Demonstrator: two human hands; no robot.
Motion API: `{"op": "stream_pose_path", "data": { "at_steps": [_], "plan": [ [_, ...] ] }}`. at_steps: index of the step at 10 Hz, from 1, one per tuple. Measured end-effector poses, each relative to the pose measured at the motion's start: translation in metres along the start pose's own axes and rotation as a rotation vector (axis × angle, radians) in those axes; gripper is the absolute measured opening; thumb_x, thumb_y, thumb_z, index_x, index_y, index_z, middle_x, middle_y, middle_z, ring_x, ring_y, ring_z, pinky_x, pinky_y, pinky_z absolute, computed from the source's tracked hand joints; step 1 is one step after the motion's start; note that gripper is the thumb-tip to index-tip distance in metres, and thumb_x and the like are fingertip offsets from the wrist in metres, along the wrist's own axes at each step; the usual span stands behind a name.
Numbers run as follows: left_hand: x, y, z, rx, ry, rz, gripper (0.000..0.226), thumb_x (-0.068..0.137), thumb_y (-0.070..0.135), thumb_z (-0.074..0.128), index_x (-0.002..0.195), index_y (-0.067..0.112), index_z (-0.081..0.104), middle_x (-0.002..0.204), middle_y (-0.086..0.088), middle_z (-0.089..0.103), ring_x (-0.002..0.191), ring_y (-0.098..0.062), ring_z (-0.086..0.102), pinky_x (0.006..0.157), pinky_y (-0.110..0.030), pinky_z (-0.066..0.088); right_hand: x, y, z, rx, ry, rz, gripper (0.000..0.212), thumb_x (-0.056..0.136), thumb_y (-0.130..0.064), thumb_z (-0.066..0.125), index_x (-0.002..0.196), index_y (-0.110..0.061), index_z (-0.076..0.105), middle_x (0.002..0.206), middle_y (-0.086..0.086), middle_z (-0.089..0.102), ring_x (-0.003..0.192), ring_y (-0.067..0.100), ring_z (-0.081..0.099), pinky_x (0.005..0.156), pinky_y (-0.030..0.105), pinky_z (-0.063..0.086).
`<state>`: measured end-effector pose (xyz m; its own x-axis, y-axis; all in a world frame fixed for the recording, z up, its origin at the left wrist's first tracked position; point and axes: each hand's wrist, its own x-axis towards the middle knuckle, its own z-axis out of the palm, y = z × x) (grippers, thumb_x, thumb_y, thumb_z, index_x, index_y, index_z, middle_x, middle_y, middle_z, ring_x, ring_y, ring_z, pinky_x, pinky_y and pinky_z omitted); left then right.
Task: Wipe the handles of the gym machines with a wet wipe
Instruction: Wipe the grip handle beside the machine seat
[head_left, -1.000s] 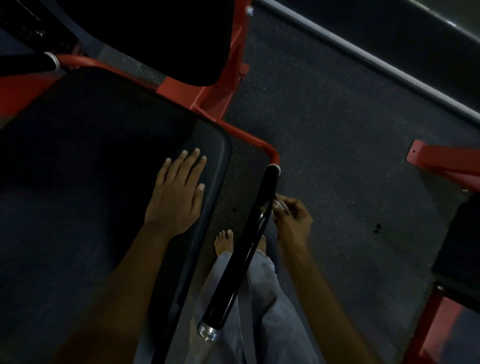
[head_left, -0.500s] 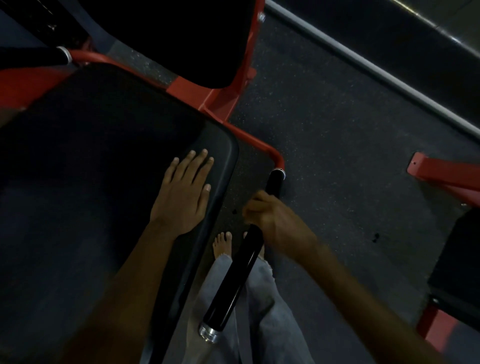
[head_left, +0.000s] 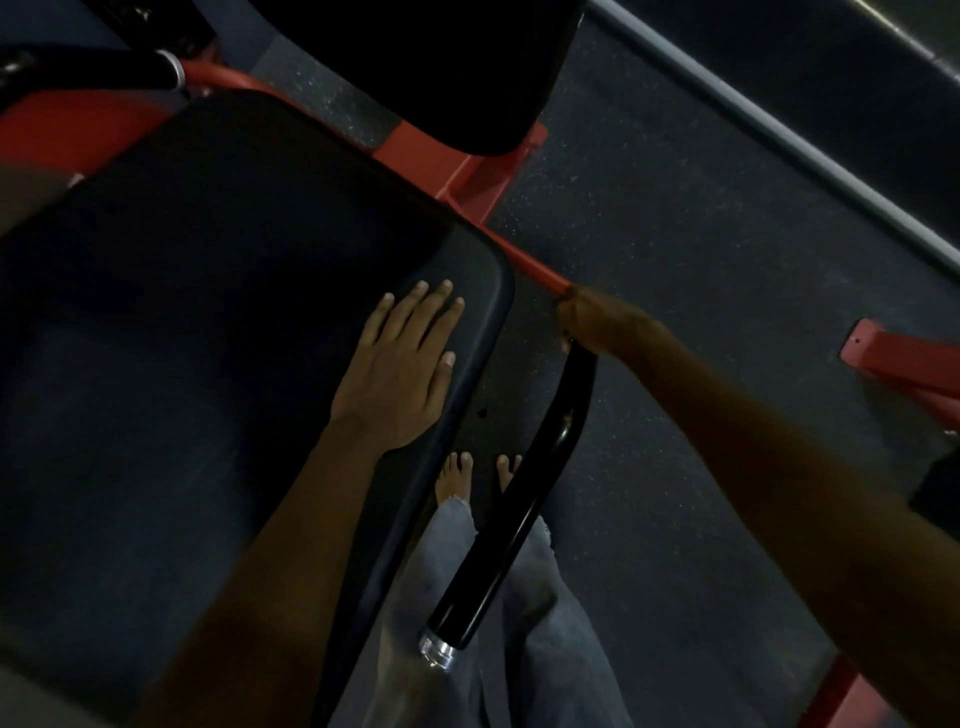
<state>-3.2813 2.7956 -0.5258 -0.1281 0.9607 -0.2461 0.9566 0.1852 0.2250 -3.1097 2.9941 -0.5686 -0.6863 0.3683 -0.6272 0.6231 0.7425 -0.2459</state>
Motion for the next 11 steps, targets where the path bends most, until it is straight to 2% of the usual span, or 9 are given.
{"op": "stream_pose_path", "data": {
  "at_steps": [1, 2, 3, 4, 7, 8, 9, 10, 11],
  "plan": [
    [0.0, -0.001, 0.001, 0.005, -0.002, 0.002, 0.057, 0.096, 0.032, 0.023, 0.15, 0.014, 0.024, 0.158, -0.004, 0.02, 0.147, -0.021, 0.014, 0.12, -0.044, 0.011, 0.004, 0.004, -0.002, -0.049, -0.021, -0.011, 0.028, 0.098, -0.019, 0.038, 0.116, -0.003, 0.053, 0.099, 0.014, 0.058, 0.083, 0.025, 0.057, 0.078, 0.034, 0.048],
    [0.0, -0.001, 0.001, 0.01, 0.002, 0.001, 0.057, 0.097, 0.032, 0.024, 0.15, 0.014, 0.024, 0.159, -0.004, 0.02, 0.147, -0.021, 0.014, 0.12, -0.044, 0.01, -0.004, 0.003, -0.009, 0.015, -0.042, -0.031, 0.022, 0.098, -0.019, 0.04, 0.108, -0.005, 0.054, 0.087, 0.009, 0.054, 0.07, 0.018, 0.051, 0.063, 0.026, 0.043],
    [-0.001, -0.001, 0.001, 0.006, 0.002, -0.003, 0.057, 0.097, 0.032, 0.024, 0.15, 0.014, 0.024, 0.159, -0.004, 0.02, 0.147, -0.021, 0.014, 0.12, -0.044, 0.011, -0.013, 0.002, -0.007, 0.045, -0.043, -0.058, 0.022, 0.096, -0.017, 0.042, 0.108, -0.005, 0.056, 0.092, 0.01, 0.058, 0.077, 0.02, 0.054, 0.067, 0.026, 0.045],
    [-0.001, -0.001, 0.001, 0.009, 0.002, -0.005, 0.057, 0.097, 0.032, 0.023, 0.15, 0.014, 0.024, 0.159, -0.004, 0.019, 0.147, -0.02, 0.013, 0.12, -0.043, 0.01, -0.028, -0.01, -0.001, -0.069, -0.117, -0.248, 0.02, 0.096, -0.014, 0.043, 0.106, -0.009, 0.059, 0.109, 0.009, 0.06, 0.102, 0.018, 0.055, 0.092, 0.027, 0.044],
    [0.0, 0.0, -0.001, 0.0, 0.011, 0.003, 0.056, 0.097, 0.031, 0.024, 0.15, 0.013, 0.026, 0.158, -0.006, 0.022, 0.146, -0.022, 0.016, 0.119, -0.045, 0.012, -0.07, -0.059, -0.018, -0.212, -0.161, -0.378, 0.024, 0.096, -0.014, 0.042, 0.117, -0.009, 0.053, 0.119, 0.008, 0.053, 0.111, 0.021, 0.049, 0.097, 0.033, 0.042],
    [-0.001, 0.001, -0.001, -0.009, 0.013, 0.002, 0.056, 0.097, 0.031, 0.025, 0.149, 0.013, 0.027, 0.158, -0.006, 0.022, 0.146, -0.021, 0.016, 0.119, -0.044, 0.012, -0.088, -0.062, -0.02, -0.056, -0.098, -0.4, 0.025, 0.095, -0.011, 0.045, 0.115, -0.012, 0.058, 0.117, 0.003, 0.056, 0.112, 0.015, 0.049, 0.093, 0.023, 0.042],
    [0.0, 0.0, 0.0, -0.005, 0.012, 0.002, 0.056, 0.097, 0.031, 0.025, 0.149, 0.013, 0.027, 0.158, -0.005, 0.022, 0.146, -0.021, 0.015, 0.119, -0.044, 0.012, -0.101, -0.055, -0.029, 0.279, 0.008, -0.353, 0.026, 0.091, -0.004, 0.051, 0.109, -0.015, 0.067, 0.11, -0.006, 0.061, 0.104, -0.001, 0.054, 0.084, 0.008, 0.042],
    [0.0, -0.001, 0.001, 0.001, 0.007, 0.002, 0.056, 0.096, 0.032, 0.025, 0.149, 0.013, 0.026, 0.158, -0.005, 0.021, 0.146, -0.021, 0.015, 0.12, -0.044, 0.011, -0.11, -0.03, -0.012, 0.597, 0.42, -0.044, 0.026, 0.087, 0.004, 0.052, 0.099, -0.01, 0.07, 0.097, -0.007, 0.064, 0.079, -0.008, 0.058, 0.068, 0.003, 0.044],
    [-0.001, -0.001, 0.002, 0.001, 0.006, 0.003, 0.056, 0.096, 0.032, 0.025, 0.149, 0.013, 0.027, 0.158, -0.005, 0.022, 0.146, -0.021, 0.016, 0.119, -0.045, 0.012, -0.099, -0.013, 0.014, 0.658, 0.441, 0.395, 0.021, 0.088, 0.003, 0.053, 0.097, -0.007, 0.068, 0.098, 0.006, 0.068, 0.071, -0.001, 0.056, 0.057, 0.006, 0.041]
  ]
}}
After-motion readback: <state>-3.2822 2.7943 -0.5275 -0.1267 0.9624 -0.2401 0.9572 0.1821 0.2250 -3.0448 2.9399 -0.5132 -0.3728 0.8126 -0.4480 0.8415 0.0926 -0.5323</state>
